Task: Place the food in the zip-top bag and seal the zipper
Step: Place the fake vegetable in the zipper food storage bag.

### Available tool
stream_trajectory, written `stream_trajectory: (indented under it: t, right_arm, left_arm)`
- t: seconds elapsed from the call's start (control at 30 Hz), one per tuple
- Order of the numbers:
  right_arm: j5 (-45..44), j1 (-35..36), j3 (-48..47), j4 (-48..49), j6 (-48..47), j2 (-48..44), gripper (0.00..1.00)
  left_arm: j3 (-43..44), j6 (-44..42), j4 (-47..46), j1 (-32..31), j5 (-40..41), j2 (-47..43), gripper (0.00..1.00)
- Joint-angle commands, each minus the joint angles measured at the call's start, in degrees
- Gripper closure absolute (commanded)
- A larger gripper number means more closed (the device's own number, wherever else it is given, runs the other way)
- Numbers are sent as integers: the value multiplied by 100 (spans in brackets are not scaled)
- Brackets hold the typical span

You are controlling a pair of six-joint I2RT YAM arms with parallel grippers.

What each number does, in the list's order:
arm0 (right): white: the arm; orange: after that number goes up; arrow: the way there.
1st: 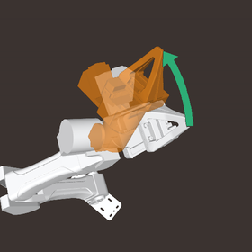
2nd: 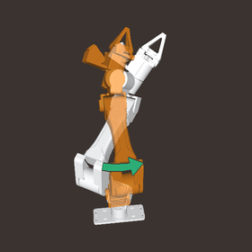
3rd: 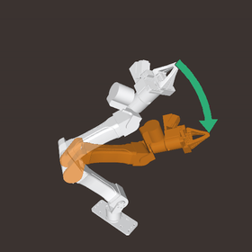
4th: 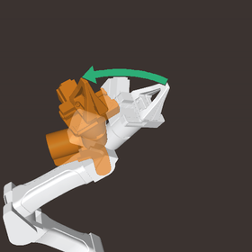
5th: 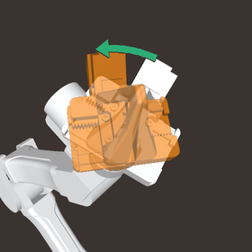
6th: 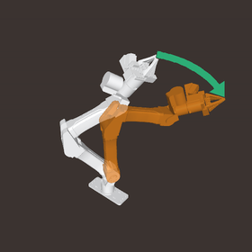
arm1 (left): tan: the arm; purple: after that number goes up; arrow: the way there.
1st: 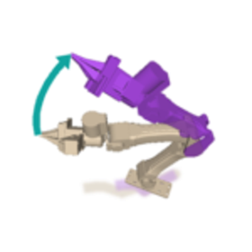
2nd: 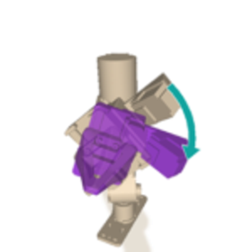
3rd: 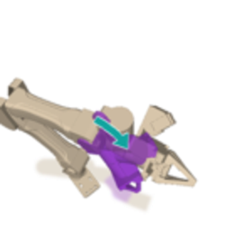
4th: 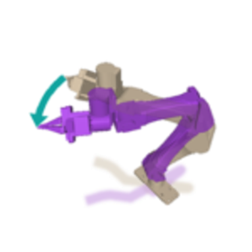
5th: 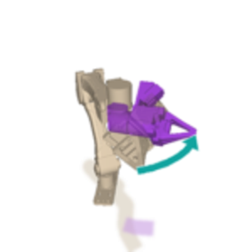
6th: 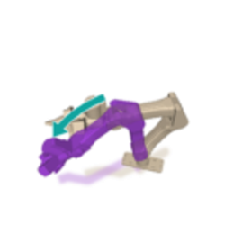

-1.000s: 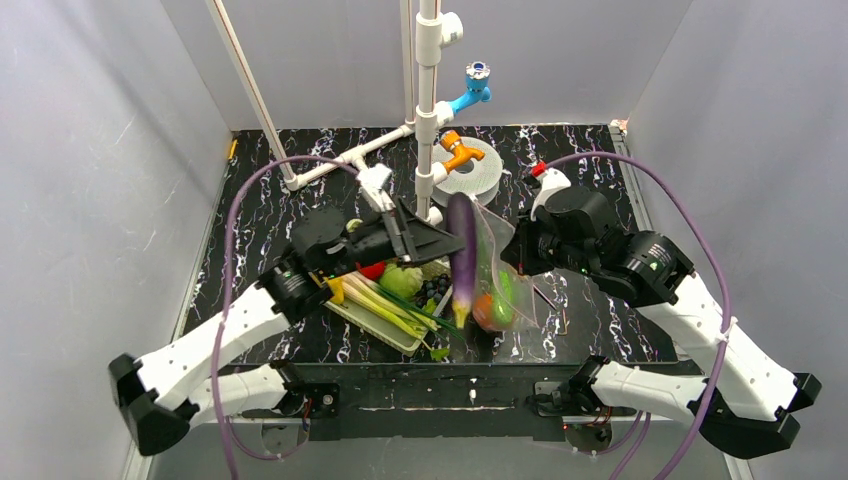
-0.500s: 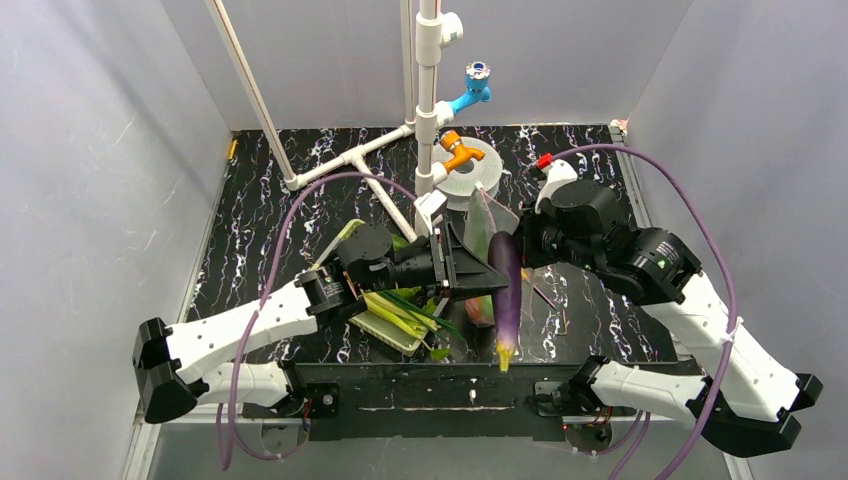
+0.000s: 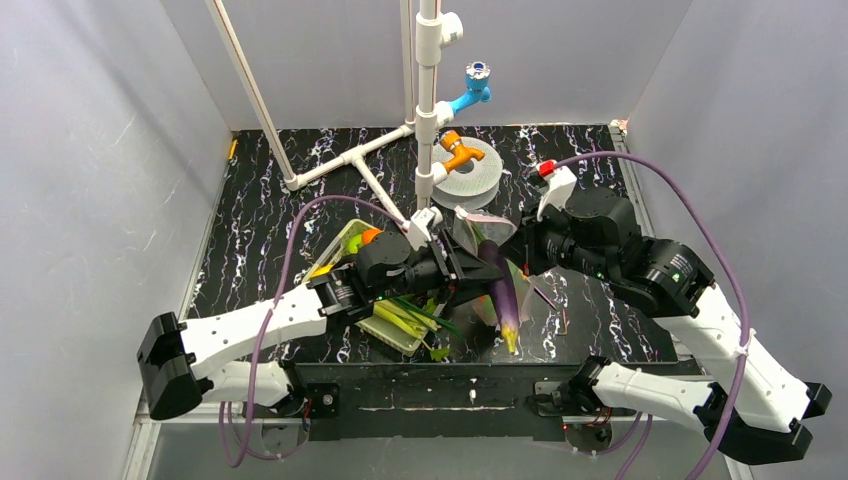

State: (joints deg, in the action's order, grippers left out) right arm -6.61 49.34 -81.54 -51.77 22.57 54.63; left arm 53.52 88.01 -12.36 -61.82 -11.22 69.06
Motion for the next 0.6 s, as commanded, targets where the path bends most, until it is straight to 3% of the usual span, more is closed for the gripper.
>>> stream_trajectory:
  t: [0.0, 0.17, 0.57]
  right_arm:
    - [193, 126, 105, 448, -152, -32, 99]
    - [199, 277, 290, 532, 17, -80, 99]
    - [257, 357, 309, 488, 254, -193, 99]
  left_arm:
    - [-185, 559, 306, 43, 1205, -541, 100]
    - [20, 766, 1064, 40, 1990, -648, 100]
    - [523, 728, 1872, 43, 2570, -209, 100]
